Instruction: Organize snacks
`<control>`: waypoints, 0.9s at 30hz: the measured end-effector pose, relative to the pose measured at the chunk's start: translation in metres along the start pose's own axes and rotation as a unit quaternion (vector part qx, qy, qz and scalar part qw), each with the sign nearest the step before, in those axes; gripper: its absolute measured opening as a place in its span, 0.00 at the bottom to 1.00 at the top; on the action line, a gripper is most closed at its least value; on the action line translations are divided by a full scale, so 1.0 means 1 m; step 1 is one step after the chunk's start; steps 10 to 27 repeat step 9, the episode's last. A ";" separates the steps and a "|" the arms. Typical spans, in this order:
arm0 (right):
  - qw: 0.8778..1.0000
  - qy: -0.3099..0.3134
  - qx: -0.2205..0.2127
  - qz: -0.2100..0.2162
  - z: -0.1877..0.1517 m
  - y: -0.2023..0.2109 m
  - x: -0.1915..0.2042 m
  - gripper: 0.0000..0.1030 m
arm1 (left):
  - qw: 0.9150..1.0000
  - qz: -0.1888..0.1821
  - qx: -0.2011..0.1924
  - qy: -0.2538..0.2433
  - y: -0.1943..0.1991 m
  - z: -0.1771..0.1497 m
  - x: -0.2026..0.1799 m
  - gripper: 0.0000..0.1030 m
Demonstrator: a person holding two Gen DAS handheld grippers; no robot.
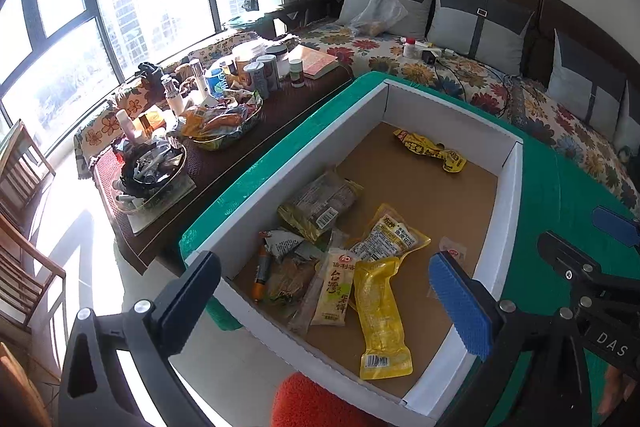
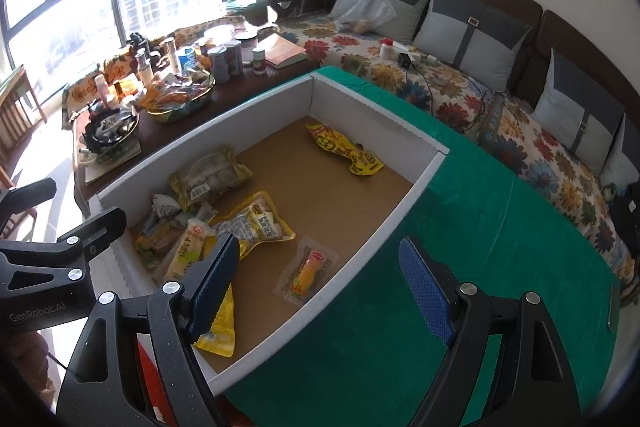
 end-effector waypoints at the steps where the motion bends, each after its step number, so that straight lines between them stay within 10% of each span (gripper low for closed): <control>1: 1.000 -0.004 0.004 0.002 0.000 -0.001 -0.001 0.82 | 1.000 0.001 0.000 -0.003 0.000 0.000 0.000 1.00; 27: 1.000 -0.018 0.007 0.014 0.000 -0.001 -0.002 0.82 | 1.000 -0.001 -0.012 0.010 0.002 -0.001 0.000 1.00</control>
Point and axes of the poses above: each gripper's, at about its wrist camera, not at the fingertips, and y roughly against the way its jaws point, x to its left, z to its top, the point moved 9 cm from there along -y, roughly the way its jaws point, and after that the axes turned 10 degrees about -z, right-handed, at the moved point
